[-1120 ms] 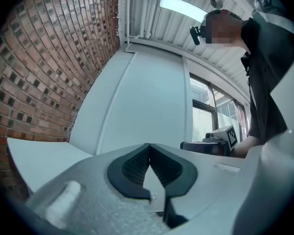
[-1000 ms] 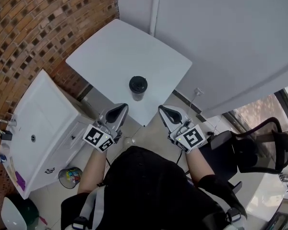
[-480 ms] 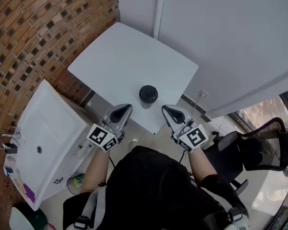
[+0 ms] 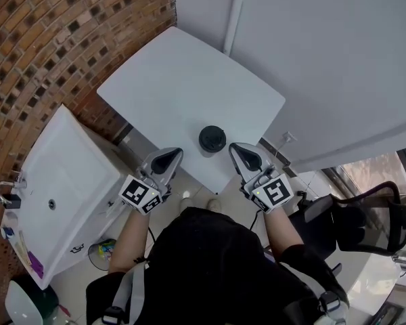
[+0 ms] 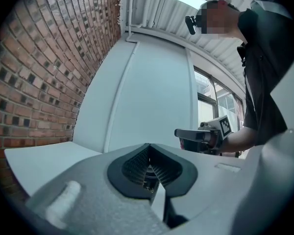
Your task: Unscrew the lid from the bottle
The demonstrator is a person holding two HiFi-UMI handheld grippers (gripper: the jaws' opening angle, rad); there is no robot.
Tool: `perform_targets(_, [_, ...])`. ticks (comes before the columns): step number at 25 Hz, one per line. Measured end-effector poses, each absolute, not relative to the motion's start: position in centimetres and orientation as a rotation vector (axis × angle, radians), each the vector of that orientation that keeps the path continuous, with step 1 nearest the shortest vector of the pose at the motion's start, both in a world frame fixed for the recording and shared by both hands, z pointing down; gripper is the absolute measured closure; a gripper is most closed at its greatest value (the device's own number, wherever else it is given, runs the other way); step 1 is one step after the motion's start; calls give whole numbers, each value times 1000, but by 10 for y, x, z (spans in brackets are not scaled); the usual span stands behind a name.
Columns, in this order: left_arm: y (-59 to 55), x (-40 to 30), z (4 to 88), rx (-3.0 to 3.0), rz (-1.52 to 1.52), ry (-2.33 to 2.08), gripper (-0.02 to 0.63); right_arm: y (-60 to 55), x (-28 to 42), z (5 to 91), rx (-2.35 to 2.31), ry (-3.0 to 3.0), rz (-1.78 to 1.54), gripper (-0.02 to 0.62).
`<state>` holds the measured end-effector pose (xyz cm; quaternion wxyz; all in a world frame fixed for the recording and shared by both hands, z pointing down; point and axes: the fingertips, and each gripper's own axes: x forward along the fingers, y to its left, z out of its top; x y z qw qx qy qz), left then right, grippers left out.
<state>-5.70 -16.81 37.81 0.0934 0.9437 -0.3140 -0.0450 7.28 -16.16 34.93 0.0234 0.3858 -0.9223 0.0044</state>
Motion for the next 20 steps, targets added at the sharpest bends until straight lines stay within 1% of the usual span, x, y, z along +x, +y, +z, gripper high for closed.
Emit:
perform_targets(4, [-168,-55,383,2793,-107,-943,603,-168,78,349,1176,-2870,7,592])
perform_targets(10, [-171,-52,414,2726,-50,-962,600,-171,78,360,1113,-2879,33,592])
perform_targets(11, [-171,-50,419,2717,-34,-956,570,-172,81,364,1122,-2878,47,592])
perform_targets(12, [-170,-47,427,2710,-13,-950,516,-173,84,367,1133,-2877,68,592])
perform_targets(15, [-169,-37,452,2712,77,-952,417,-175,90,379,1149,-2863,126,592])
perform_targets(19, [-168,-13,495,2692,186,-855,224,-179,97,398,1155,-2833,176,592])
perform_targets(20, [-170,-7,508,2677,213,-832,190,-179,99,403,1157,-2827,185,592])
